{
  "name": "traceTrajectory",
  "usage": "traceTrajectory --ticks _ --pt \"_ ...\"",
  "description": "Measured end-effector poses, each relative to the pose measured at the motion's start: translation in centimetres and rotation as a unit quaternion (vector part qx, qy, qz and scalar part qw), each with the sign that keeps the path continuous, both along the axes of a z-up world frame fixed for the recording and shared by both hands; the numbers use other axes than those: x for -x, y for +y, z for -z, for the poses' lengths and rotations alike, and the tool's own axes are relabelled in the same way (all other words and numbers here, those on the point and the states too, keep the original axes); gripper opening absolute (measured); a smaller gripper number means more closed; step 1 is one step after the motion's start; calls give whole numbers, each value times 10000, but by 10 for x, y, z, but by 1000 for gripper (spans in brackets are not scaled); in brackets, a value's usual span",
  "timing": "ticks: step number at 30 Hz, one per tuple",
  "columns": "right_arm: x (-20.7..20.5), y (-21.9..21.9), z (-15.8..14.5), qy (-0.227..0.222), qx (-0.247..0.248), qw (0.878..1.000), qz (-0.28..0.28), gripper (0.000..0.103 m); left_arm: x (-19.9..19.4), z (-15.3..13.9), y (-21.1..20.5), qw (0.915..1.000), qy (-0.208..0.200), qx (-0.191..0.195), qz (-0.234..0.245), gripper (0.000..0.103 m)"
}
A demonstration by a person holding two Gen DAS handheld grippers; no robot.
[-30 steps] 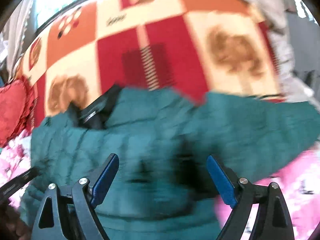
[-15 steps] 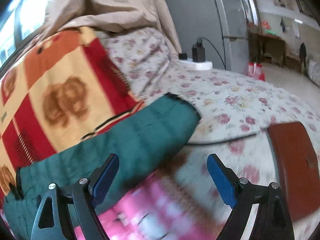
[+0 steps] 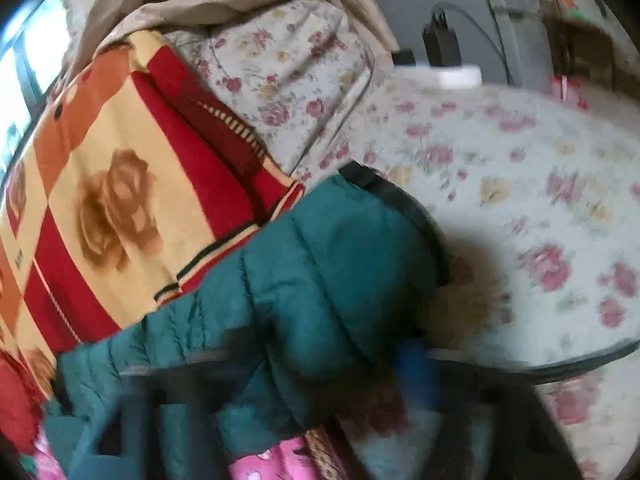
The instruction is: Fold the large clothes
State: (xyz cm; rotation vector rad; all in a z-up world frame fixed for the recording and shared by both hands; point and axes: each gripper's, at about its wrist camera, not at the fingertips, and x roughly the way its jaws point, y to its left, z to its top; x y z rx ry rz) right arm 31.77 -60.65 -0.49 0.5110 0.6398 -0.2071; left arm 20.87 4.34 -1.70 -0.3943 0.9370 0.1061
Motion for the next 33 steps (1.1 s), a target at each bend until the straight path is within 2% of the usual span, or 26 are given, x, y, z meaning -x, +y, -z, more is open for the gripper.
traceTrajectory --ticks 2,5,9,13,20,24,29,33 --pt "6 8 -8 -140 335 9993 109 22 0 -1 1 10000 -16 -49 -62 77" --pt "15 25 -22 -223 745 9970 48 18 1 -3 6 9997 -62 -104 -196 77" --pt "32 55 -36 -292 1013 9944 -91 16 2 -6 10 9991 -106 -258 -304 77" --pt "56 109 -40 -349 1198 9917 -303 15 -2 -1 14 9985 12 -386 -379 77" --pt "82 224 -28 -475 948 9912 -792 14 8 -7 17 9972 -124 -616 -416 77" --pt "85 294 -12 -400 682 9890 -1250 13 14 -10 29 9965 -212 -552 -596 77" --pt "78 370 14 -341 546 9767 -2049 13 18 -5 47 9959 -122 -402 -807 77" --pt "66 405 28 -335 270 9663 -2537 13 16 -1 56 9952 -58 -282 -932 77"
